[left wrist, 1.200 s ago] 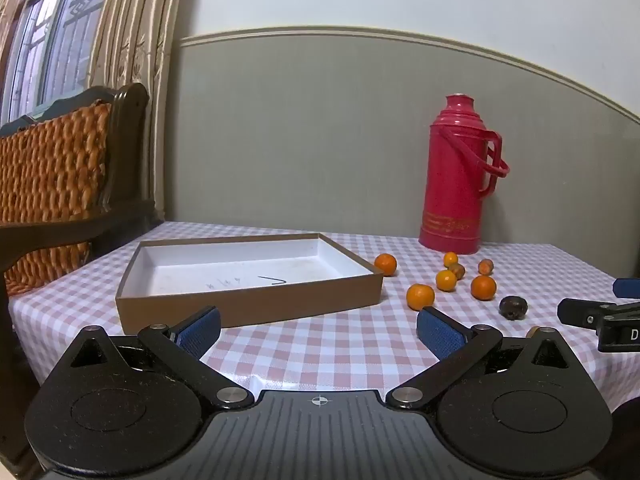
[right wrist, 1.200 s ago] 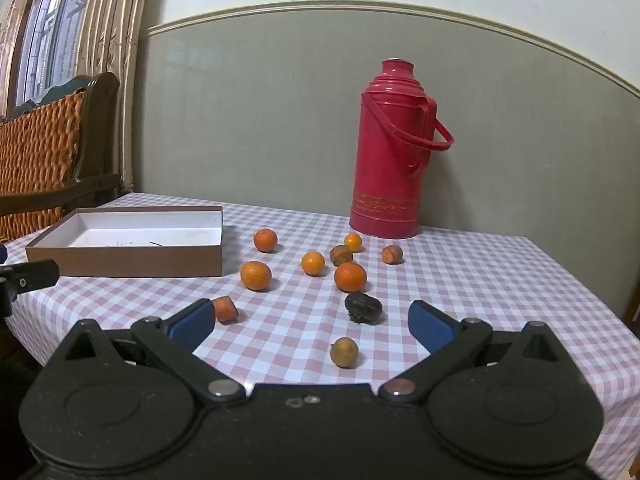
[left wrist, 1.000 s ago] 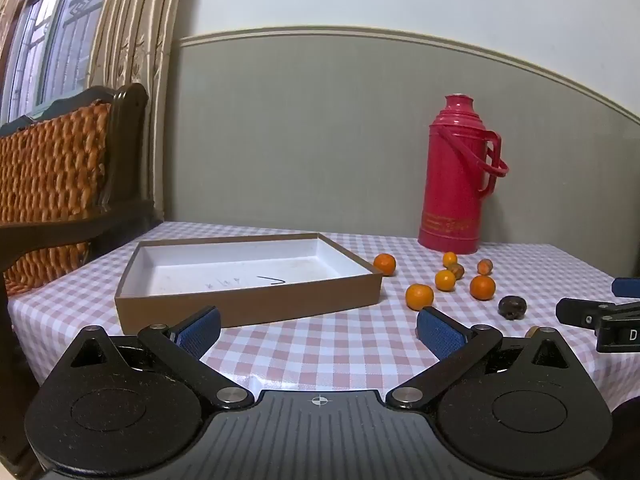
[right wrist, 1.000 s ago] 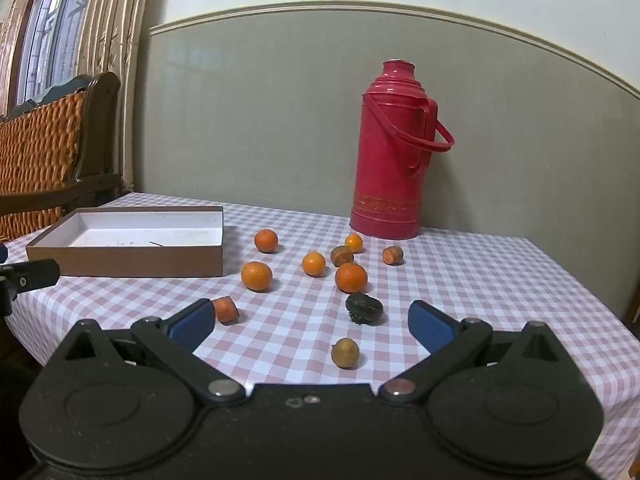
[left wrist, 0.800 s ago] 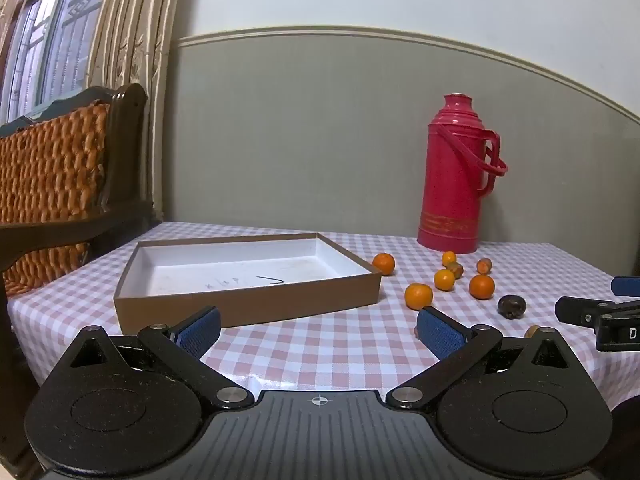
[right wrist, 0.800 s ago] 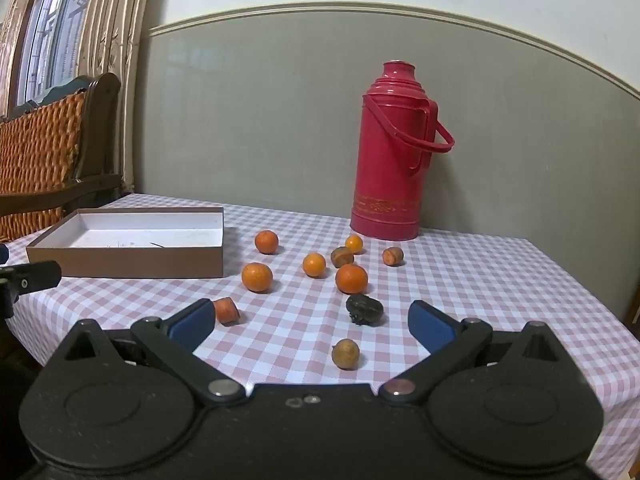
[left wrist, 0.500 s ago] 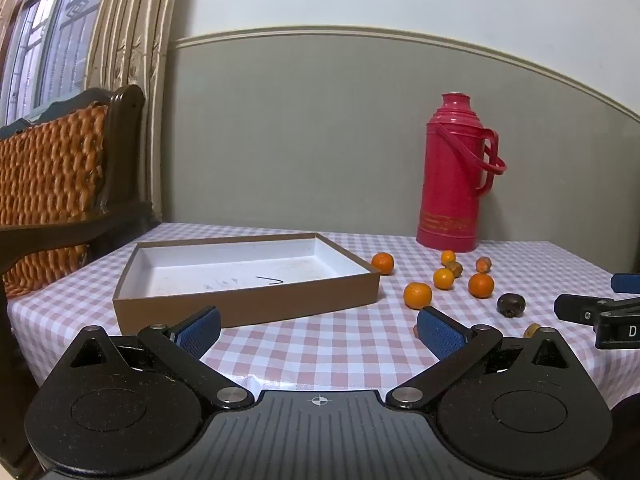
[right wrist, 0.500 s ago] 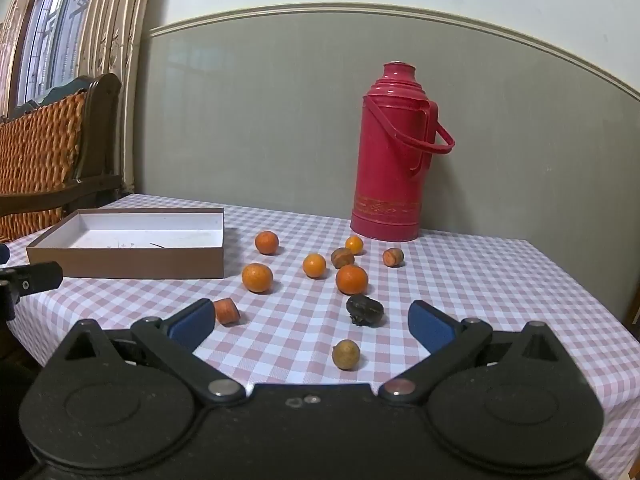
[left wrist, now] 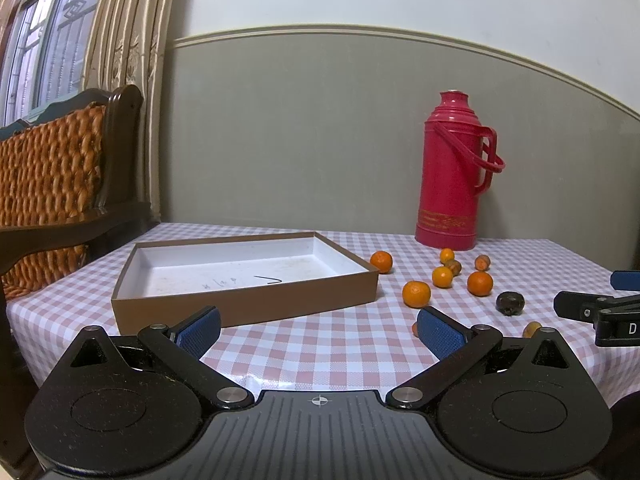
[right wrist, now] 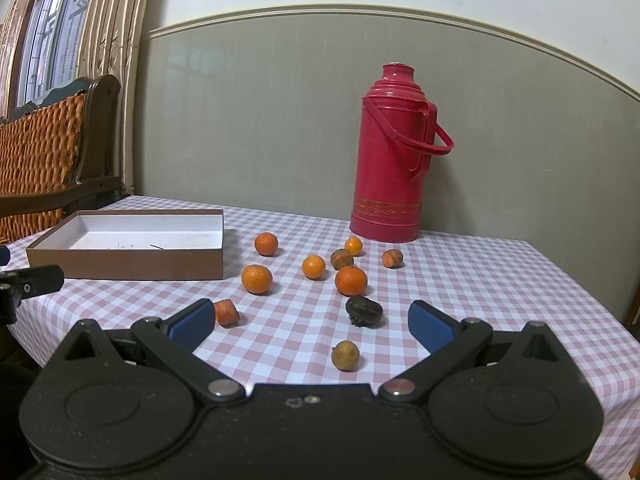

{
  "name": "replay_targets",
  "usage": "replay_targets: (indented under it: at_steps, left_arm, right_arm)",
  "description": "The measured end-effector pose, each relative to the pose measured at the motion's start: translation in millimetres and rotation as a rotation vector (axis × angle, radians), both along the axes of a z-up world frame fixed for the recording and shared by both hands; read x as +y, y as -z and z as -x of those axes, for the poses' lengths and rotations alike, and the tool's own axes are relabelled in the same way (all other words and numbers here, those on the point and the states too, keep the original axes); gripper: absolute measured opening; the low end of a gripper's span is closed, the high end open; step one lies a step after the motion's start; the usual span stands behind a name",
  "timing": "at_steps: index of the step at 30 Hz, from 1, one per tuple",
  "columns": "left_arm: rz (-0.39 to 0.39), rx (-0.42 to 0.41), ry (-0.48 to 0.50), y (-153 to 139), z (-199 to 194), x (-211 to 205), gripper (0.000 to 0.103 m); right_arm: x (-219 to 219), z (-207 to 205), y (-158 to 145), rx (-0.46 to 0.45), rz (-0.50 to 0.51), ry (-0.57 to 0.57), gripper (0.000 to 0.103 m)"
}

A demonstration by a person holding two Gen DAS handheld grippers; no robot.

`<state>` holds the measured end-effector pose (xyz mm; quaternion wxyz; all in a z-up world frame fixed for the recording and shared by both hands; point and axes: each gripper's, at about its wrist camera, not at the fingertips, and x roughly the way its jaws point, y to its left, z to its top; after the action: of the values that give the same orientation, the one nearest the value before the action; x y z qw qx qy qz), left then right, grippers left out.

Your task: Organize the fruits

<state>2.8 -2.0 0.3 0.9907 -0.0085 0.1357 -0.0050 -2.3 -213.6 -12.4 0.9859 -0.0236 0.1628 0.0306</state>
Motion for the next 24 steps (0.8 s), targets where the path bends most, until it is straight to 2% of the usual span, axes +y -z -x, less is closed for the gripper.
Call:
replay_targets:
  at_steps: [24]
  left_arm:
    - [-0.005, -0.001, 0.004, 1.2, -2.5, -1.5, 0.103]
  right_arm:
    - [-0.4, -0.4, -0.4, -0.002, 0.005, 0.000, 0.097]
